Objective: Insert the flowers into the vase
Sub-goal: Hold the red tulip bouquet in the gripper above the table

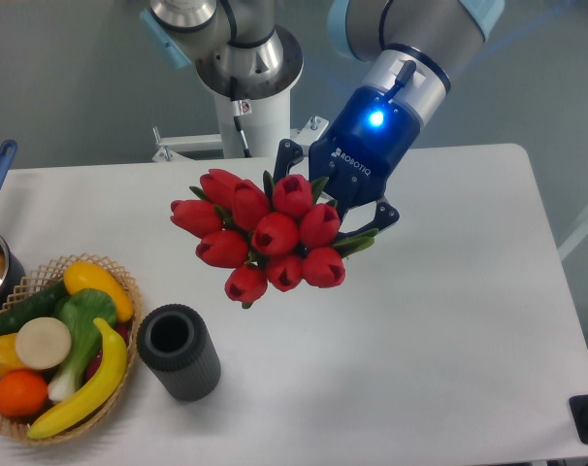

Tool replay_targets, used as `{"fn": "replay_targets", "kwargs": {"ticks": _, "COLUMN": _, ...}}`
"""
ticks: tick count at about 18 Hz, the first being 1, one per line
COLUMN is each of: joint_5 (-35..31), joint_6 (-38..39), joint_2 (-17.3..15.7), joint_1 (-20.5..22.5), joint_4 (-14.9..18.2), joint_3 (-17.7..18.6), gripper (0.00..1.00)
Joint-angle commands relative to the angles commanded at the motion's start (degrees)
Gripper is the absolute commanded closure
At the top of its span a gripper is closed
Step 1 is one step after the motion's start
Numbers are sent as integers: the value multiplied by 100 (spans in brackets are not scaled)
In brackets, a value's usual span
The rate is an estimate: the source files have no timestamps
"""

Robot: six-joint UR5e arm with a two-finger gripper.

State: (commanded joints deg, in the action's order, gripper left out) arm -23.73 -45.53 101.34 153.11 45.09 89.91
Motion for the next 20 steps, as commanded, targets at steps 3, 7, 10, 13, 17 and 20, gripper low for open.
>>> {"fn": "replay_targets", "kwargs": {"ticks": 3, "joint_5": 0, "joint_6": 9, "joint_2": 0, "joint_1": -9, "joint_4": 0, "joint_3": 18, "gripper": 61}}
{"fn": "replay_targets", "kwargs": {"ticks": 7, "joint_5": 17, "joint_6": 9, "joint_2": 0, "joint_1": -17, "joint_4": 0, "joint_3": 0, "gripper": 60}}
{"fn": "replay_targets", "kwargs": {"ticks": 10, "joint_5": 35, "joint_6": 61, "joint_2": 0, "joint_1": -44, "joint_4": 0, "joint_3": 0, "gripper": 61}}
{"fn": "replay_targets", "kwargs": {"ticks": 13, "joint_5": 35, "joint_6": 36, "joint_2": 0, "joint_1": -70, "joint_4": 0, "joint_3": 0, "gripper": 61}}
{"fn": "replay_targets", "kwargs": {"ticks": 17, "joint_5": 61, "joint_6": 9, "joint_2": 61, "joint_1": -140, "joint_4": 0, "joint_3": -88, "gripper": 61}}
{"fn": "replay_targets", "kwargs": {"ticks": 20, "joint_5": 219, "joint_6": 9, "joint_2": 202, "joint_1": -211, "joint_4": -167, "joint_3": -176, "gripper": 60}}
